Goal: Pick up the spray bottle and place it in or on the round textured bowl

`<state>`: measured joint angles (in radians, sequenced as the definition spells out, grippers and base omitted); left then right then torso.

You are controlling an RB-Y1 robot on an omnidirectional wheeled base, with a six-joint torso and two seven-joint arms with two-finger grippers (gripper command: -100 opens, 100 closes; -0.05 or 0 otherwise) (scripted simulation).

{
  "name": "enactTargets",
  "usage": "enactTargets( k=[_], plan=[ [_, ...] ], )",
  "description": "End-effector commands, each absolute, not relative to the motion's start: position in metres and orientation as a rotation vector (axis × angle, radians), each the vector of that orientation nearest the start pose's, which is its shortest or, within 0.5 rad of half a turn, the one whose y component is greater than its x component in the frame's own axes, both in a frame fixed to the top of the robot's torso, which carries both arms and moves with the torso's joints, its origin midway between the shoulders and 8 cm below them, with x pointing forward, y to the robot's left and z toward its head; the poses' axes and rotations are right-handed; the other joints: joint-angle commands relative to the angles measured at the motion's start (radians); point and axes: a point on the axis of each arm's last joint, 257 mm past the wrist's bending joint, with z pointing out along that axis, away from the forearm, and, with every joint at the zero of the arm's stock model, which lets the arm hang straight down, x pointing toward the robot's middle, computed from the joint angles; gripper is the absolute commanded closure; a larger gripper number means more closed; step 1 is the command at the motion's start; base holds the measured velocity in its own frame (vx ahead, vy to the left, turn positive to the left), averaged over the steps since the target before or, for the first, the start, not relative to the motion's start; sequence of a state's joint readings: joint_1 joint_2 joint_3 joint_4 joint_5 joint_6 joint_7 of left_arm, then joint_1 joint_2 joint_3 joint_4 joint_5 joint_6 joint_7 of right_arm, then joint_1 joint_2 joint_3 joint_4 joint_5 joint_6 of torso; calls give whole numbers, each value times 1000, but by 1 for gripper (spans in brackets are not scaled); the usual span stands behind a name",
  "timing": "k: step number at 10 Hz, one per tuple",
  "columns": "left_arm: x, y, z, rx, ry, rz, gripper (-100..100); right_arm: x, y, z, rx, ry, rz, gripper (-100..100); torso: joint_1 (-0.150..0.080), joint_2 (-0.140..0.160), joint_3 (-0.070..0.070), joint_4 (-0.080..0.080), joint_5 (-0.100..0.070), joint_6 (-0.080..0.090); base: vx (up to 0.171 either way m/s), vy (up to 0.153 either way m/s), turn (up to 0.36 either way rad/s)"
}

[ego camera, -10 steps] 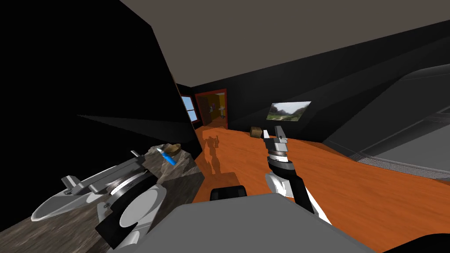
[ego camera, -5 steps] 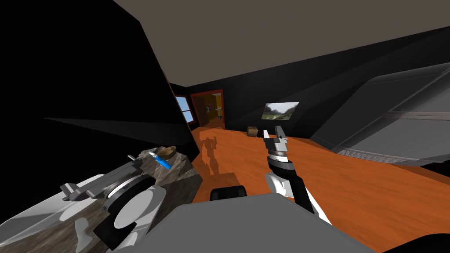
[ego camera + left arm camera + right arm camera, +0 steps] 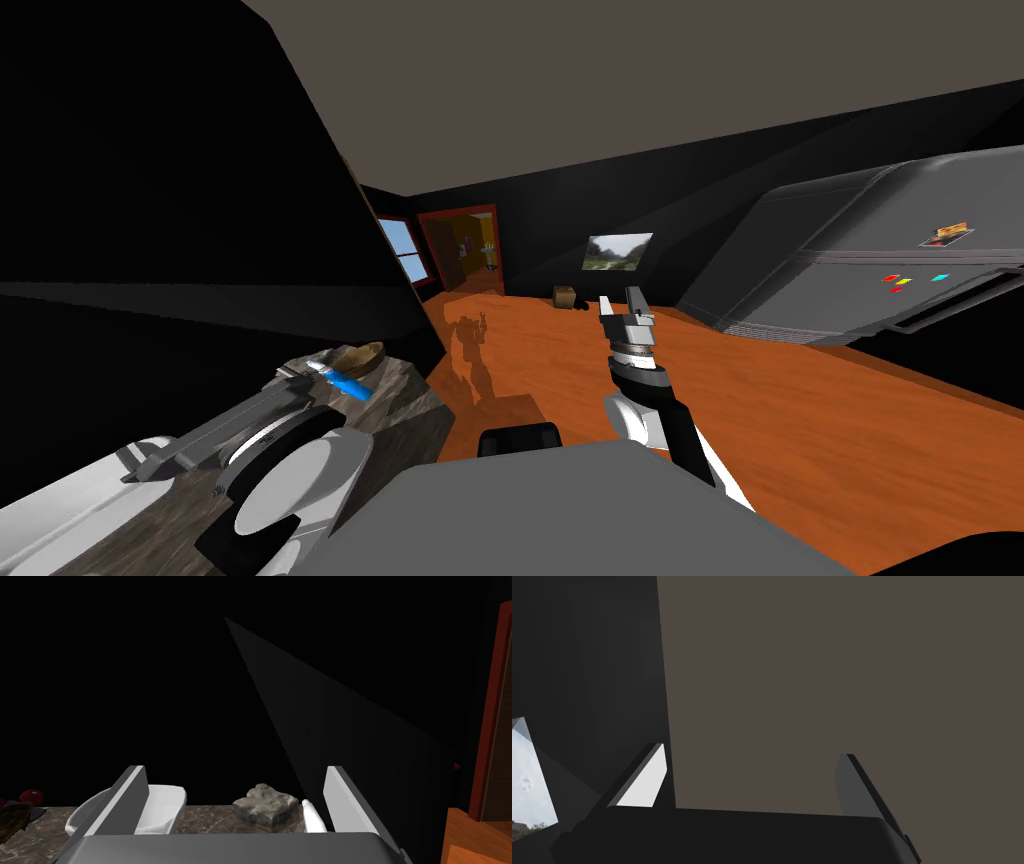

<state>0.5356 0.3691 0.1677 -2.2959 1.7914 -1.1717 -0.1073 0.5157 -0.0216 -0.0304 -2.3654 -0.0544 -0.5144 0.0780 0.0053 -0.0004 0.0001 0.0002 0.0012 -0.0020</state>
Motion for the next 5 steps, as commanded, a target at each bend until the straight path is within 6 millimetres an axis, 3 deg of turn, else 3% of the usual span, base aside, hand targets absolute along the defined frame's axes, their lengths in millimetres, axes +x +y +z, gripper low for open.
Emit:
enactTargets(
  k=[1, 5],
  plan=[
    [206, 585, -62, -1182, -919, -1560, -100, 320, -289, 60, 573, 555, 1249, 0, 0, 0, 0, 0, 0, 0, 1, 6, -329],
    [198, 596, -87, -1237, -1012, -1510, -100, 320, -289, 60, 573, 555, 1249, 0, 1, -1, 0, 0, 0, 0, 3, 13, -109]
  ],
)
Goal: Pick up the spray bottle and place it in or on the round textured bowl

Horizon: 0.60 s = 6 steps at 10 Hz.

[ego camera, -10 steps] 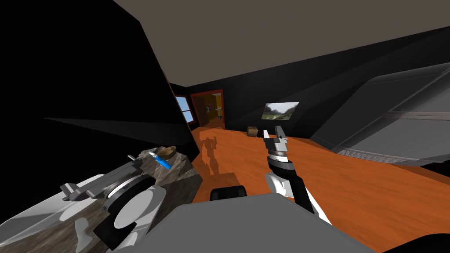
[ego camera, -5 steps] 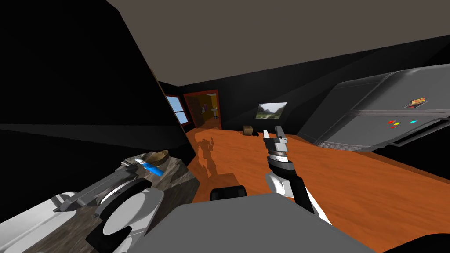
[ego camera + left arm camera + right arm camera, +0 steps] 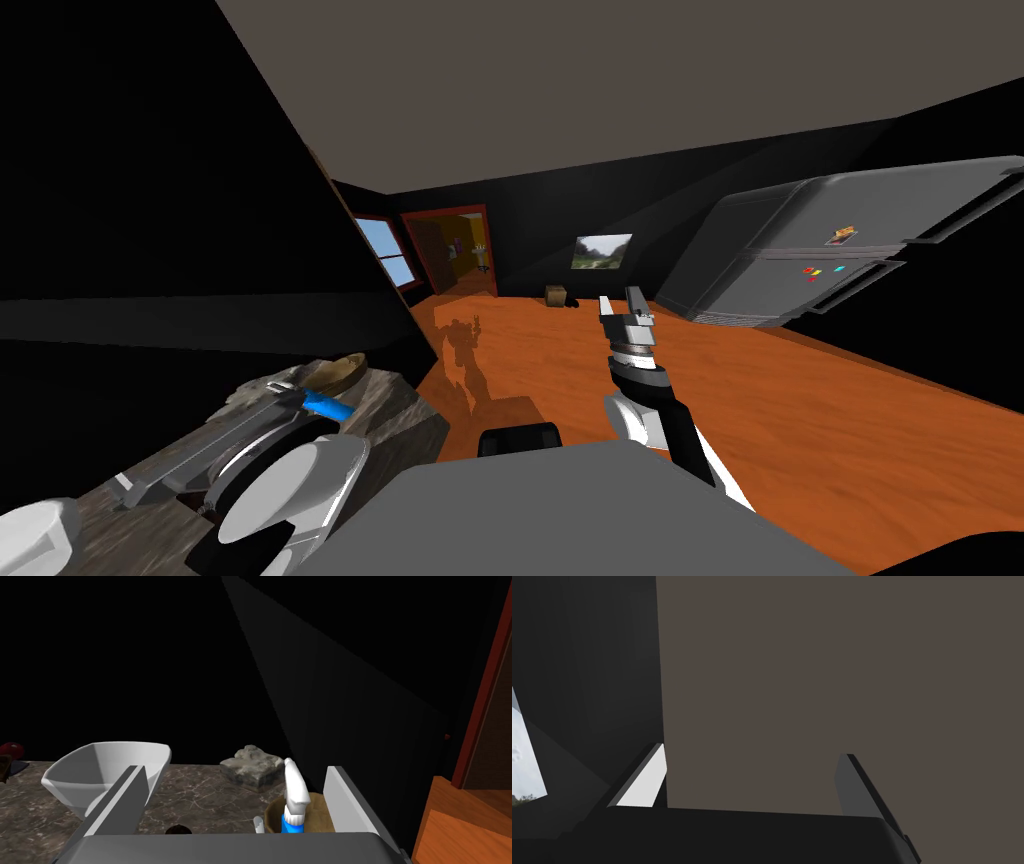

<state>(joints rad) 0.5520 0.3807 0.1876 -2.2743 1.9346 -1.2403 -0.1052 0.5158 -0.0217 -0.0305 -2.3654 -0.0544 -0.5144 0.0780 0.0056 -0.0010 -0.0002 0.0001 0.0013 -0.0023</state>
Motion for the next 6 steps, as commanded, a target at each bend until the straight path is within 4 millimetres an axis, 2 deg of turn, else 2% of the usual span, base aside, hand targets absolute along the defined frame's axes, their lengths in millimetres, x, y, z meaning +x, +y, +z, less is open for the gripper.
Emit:
enactTargets(
  k=[1, 2, 3, 5, 6],
  plan=[
    [187, 603, -98, -1243, -1055, -1465, -100, 320, -289, 60, 573, 555, 1249, 0, 0, 0, 0, 0, 0, 0, 5, 9, -192],
    [188, 604, -104, -1262, -1075, -1460, -100, 320, -289, 60, 573, 555, 1249, 0, 0, 0, 0, 0, 0, 1, 4, 16, -173],
    [176, 610, -112, -1259, -1108, -1416, -100, 320, -289, 60, 573, 555, 1249, 0, 0, 0, 0, 0, 0, 0, 8, 22, -237],
    [177, 611, -120, -1285, -1134, -1409, -100, 320, -289, 60, 573, 555, 1249, 0, 1, 0, 0, 0, 0, 0, 5, 20, -57],
    [165, 616, -129, -1287, -1173, -1362, -100, 320, -289, 60, 573, 555, 1249, 0, 0, 0, 0, 0, 0, 0, 5, 16, -194]
  ],
)
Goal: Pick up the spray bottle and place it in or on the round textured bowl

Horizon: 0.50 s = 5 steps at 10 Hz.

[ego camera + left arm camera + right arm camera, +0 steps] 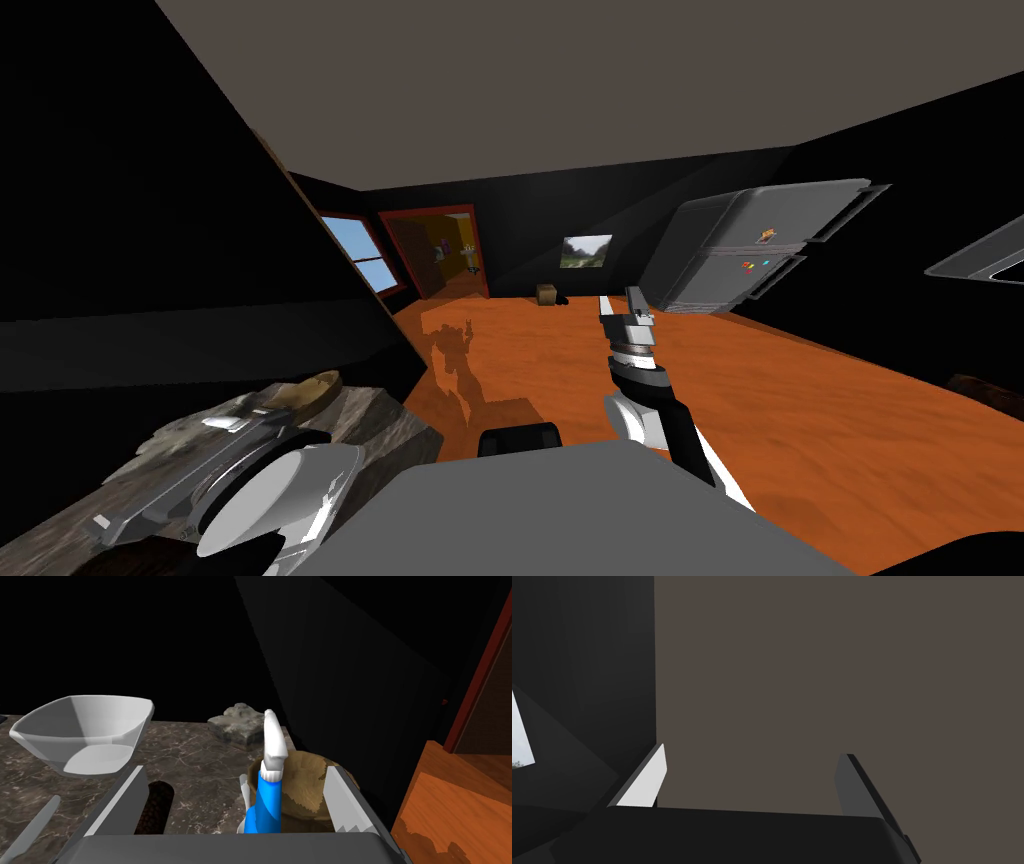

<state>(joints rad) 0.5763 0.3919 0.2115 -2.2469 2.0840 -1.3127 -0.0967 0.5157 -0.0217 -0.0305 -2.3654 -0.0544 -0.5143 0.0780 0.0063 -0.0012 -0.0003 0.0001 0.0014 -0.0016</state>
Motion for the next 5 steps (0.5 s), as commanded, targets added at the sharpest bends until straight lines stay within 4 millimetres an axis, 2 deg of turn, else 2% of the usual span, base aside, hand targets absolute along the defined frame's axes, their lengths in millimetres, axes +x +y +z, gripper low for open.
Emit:
enactTargets(
  k=[1, 2, 3, 4, 5],
  plan=[
    [166, 616, -135, -1305, -1191, -1357, -100, 320, -289, 60, 573, 555, 1249, 0, 0, 0, 0, 0, 0, 0, 7, 25, -135],
    [154, 621, -144, -1303, -1224, -1311, -100, 320, -289, 60, 573, 555, 1249, 0, 0, 0, 0, 0, 0, -1, 9, 30, -241],
    [155, 620, -149, -1320, -1243, -1304, -100, 320, -289, 60, 573, 555, 1249, 0, 1, 0, 0, 0, 0, 0, 6, 33, -91],
    [143, 624, -157, -1316, -1273, -1259, -100, 320, -289, 60, 573, 555, 1249, 0, 1, 0, 0, 0, 0, -1, 8, 33, -150],
    [144, 624, -164, -1336, -1294, -1251, -100, 320, -289, 60, 573, 555, 1249, 0, 1, 0, 0, 0, 0, 0, 6, 33, -101]
  ],
)
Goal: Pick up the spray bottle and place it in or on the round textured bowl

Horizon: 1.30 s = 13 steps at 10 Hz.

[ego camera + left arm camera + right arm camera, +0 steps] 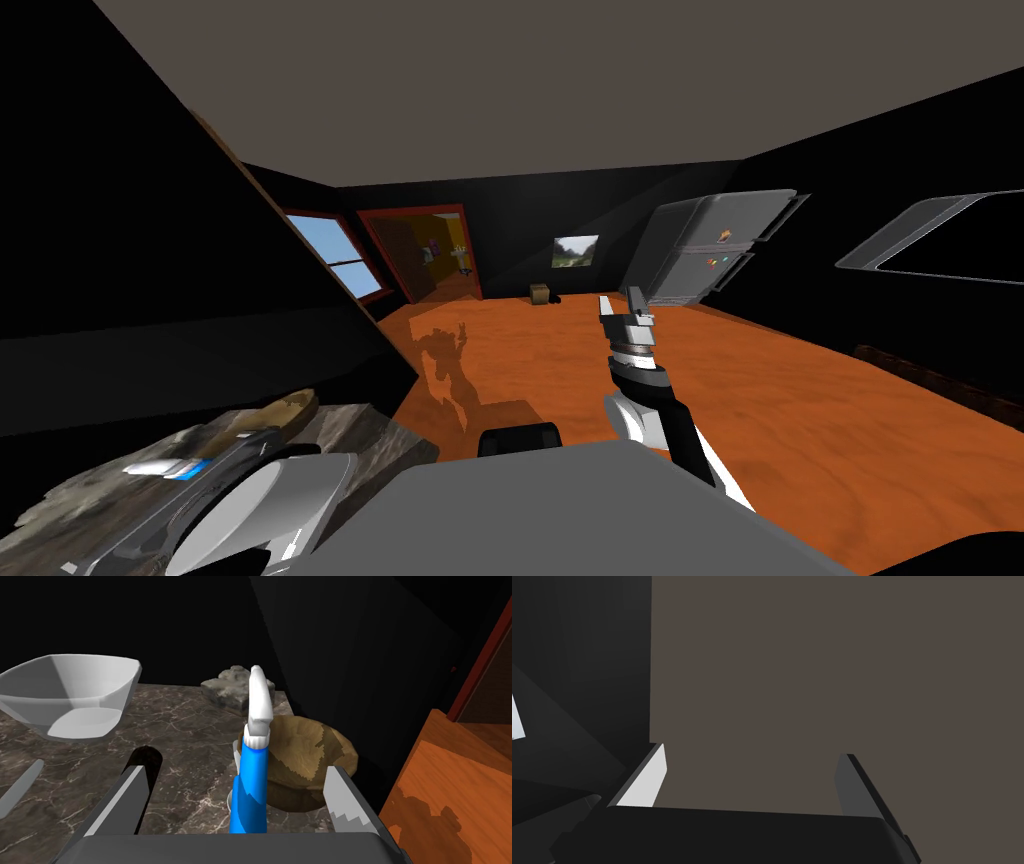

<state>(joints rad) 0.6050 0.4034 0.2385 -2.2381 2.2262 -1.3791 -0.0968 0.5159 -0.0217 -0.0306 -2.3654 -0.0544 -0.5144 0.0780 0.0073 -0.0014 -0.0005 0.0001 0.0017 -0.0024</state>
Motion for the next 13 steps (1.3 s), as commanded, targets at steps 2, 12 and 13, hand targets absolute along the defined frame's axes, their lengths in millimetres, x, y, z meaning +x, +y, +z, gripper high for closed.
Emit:
enactTargets(
  k=[2, 12, 13],
  plan=[
    [132, 626, -176, -1349, -1340, -1200, -100, 320, -289, 60, 573, 555, 1249, 0, 1, 0, 0, 0, 0, 0, 5, 38, -138],
    [75, 631, -226, -1390, -1528, -932, -100, 320, -289, 60, 573, 555, 1249, 0, 1, 1, 1, 0, 0, 0, -9, 42, -126],
    [78, 631, -225, -1389, -1521, -946, -100, 320, -289, 60, 573, 555, 1249, 0, 0, 1, 1, 0, 0, 0, -10, 17, -19]
  ],
)
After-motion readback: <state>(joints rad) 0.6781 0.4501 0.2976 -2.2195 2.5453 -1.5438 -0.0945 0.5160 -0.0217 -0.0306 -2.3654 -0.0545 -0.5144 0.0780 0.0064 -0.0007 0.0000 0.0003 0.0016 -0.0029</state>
